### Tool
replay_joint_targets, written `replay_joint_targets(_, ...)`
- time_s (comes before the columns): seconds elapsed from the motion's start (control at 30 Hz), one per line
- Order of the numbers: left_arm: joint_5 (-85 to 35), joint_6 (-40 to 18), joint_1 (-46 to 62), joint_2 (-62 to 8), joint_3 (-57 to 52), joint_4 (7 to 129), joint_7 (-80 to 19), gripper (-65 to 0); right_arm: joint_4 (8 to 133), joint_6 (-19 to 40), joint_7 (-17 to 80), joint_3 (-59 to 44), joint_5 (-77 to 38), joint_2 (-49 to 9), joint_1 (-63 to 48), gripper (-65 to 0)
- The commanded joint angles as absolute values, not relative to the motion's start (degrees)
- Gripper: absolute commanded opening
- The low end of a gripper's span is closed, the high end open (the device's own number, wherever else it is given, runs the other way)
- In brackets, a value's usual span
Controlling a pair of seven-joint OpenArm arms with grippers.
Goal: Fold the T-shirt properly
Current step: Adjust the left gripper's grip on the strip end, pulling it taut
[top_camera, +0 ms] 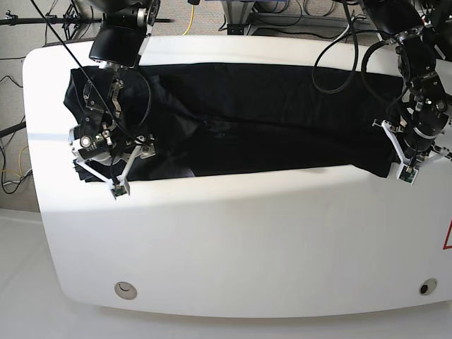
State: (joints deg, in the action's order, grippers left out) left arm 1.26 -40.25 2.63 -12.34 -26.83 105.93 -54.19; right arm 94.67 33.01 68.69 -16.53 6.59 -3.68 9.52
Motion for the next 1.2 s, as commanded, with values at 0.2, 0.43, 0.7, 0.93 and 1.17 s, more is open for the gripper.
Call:
replay_joint_targets(0.2, -0.88, -40.00, -3.09, -13.21, -27.79, 94.85, -52.19, -57.7, 96.29, 32.42, 69.07, -17.48, 6.30, -3.37, 9.35, 0.0)
replay_joint_targets(0.43, -3.00, -40.00, -6.92, -12.16, -27.83, 86.91, -50.36, -45.8, 96.27, 32.86, 68.66, -17.25, 6.78, -3.11, 9.94, 0.0)
replay_joint_targets(0.7, -3.46, -40.00, -7.22, -12.27, -28.08, 86.06, -48.49, -37.8, 95.87, 32.72, 68.64, -17.39, 6.85, -2.72, 9.90, 0.0)
replay_joint_targets(0.93, -2.98, -40.00, -6.09, -12.31, -28.49, 88.28, -47.58, -29.6, 95.21, 32.69, 68.38, -17.73, 6.97, -2.64, 10.42, 0.0)
replay_joint_targets(1.17, -3.46, -40.00, -6.29, -11.79, -28.46, 86.88, -49.13, -24.9, 95.25, 32.77, 66.64, -18.08, 7.87, -2.85, 11.45, 0.0)
